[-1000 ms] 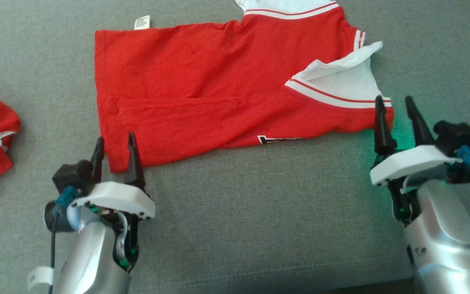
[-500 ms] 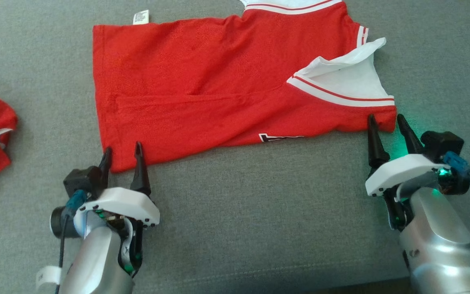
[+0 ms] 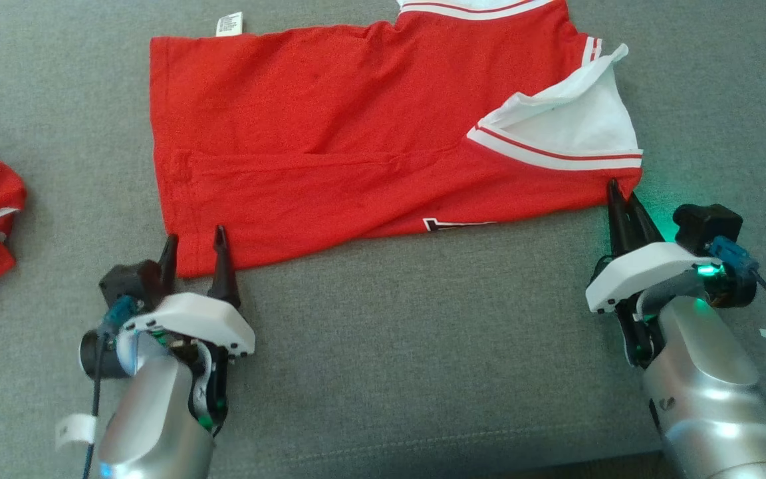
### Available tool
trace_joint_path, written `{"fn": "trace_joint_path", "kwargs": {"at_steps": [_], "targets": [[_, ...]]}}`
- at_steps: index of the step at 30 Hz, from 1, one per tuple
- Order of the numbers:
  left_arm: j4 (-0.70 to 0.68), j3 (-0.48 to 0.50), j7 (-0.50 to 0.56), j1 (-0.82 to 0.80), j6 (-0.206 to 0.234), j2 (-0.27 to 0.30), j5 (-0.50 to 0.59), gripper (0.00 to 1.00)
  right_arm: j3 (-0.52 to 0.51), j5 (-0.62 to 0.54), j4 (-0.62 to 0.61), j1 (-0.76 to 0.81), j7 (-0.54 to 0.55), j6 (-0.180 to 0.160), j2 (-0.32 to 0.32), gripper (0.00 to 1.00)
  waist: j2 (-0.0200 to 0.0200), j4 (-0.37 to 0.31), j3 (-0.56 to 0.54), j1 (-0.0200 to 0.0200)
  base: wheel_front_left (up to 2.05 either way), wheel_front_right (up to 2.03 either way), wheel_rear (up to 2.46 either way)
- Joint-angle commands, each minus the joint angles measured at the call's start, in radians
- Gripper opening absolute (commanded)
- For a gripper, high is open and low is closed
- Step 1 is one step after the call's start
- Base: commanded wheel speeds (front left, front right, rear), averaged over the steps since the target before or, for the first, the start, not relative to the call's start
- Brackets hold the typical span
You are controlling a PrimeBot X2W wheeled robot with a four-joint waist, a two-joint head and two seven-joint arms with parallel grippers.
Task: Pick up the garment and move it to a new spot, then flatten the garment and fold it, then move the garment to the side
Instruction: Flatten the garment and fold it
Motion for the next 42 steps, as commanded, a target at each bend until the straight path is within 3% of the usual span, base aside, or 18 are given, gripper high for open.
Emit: {"fn": "trace_joint_path", "kwargs": {"at_steps": [1, 2, 3, 4, 5, 14, 26, 33, 34, 35, 36, 42], "targets": [[0.045, 0.024, 0.005, -0.018, -0.012, 0.018, -0.026, 1.0, 0.027, 0.004, -0.024, -0.018, -0.006, -0.001, 0.006, 0.0, 0.0, -0.004, 0.003, 0.0, 0.0, 0.0, 0.0], [0.064, 0.022, 0.005, -0.026, -0.018, 0.018, -0.034, 1.0, 0.028, 0.005, -0.026, -0.018, -0.006, -0.001, 0.006, 0.0, 0.0, -0.005, 0.004, 0.0, 0.0, 0.0, 0.0], [0.09, 0.016, 0.005, -0.034, -0.025, 0.018, -0.041, 0.54, 0.031, 0.007, -0.03, -0.02, -0.006, -0.001, 0.006, 0.0, 0.0, -0.007, 0.006, 0.0, 0.0, 0.0, 0.0], [0.114, 0.011, 0.005, -0.044, -0.032, 0.018, -0.048, 0.19, 0.033, 0.01, -0.034, -0.021, -0.006, -0.001, 0.006, 0.0, 0.0, -0.008, 0.007, 0.0, 0.0, 0.0, 0.0], [0.129, 0.008, 0.005, -0.055, -0.039, 0.018, -0.054, 0.0, 0.035, 0.011, -0.038, -0.021, -0.006, -0.001, 0.006, 0.0, 0.0, -0.008, 0.009, 0.0, 0.0, 0.0, 0.0], [0.165, 0.008, 0.005, -0.077, -0.059, 0.018, -0.076, 0.0, 0.039, 0.034, -0.053, -0.01, -0.006, -0.001, 0.008, 0.0, 0.0, -0.01, -0.023, 0.0, 0.0, 0.0, 0.0], [0.061, 0.064, 0.005, 0.085, -0.06, 0.018, -0.062, 0.0, 0.056, 0.075, -0.03, 0.116, -0.006, -0.001, 0.012, 0.0, 0.0, -0.003, -0.207, 0.0, 0.0, 0.0, 0.0], [0.044, 0.075, 0.005, 0.14, -0.061, 0.018, -0.062, 0.0, 0.115, 0.126, 0.01, 0.187, -0.003, -0.001, 0.002, 0.0, 0.0, 0.001, -0.238, 0.0, 0.0, 0.0, 0.0], [0.03, 0.076, 0.005, 0.139, -0.06, 0.018, -0.063, 0.37, 0.118, 0.126, 0.012, 0.185, -0.003, -0.001, -0.003, 0.23, 0.0, 0.001, -0.235, 0.0, 0.0, 0.0, 0.0], [0.016, 0.073, 0.005, 0.137, -0.057, 0.018, -0.059, 0.85, 0.121, 0.125, 0.014, 0.18, -0.004, -0.001, -0.005, 0.76, 0.0, 0.001, -0.228, 0.0, 0.0, 0.0, 0.0], [0.004, 0.069, 0.005, 0.134, -0.054, 0.018, -0.058, 1.0, 0.118, 0.133, 0.016, 0.174, -0.004, -0.001, -0.003, 1.0, 0.0, 0.0, -0.223, 0.0, 0.0, 0.0, 0.0], [-0.029, 0.046, 0.005, 0.093, -0.038, 0.018, -0.036, 1.0, 0.107, 0.112, 0.006, 0.122, -0.005, -0.001, -0.009, 1.0, 0.0, -0.001, -0.189, 0.0, 0.0, 0.0, 0.0]]}}
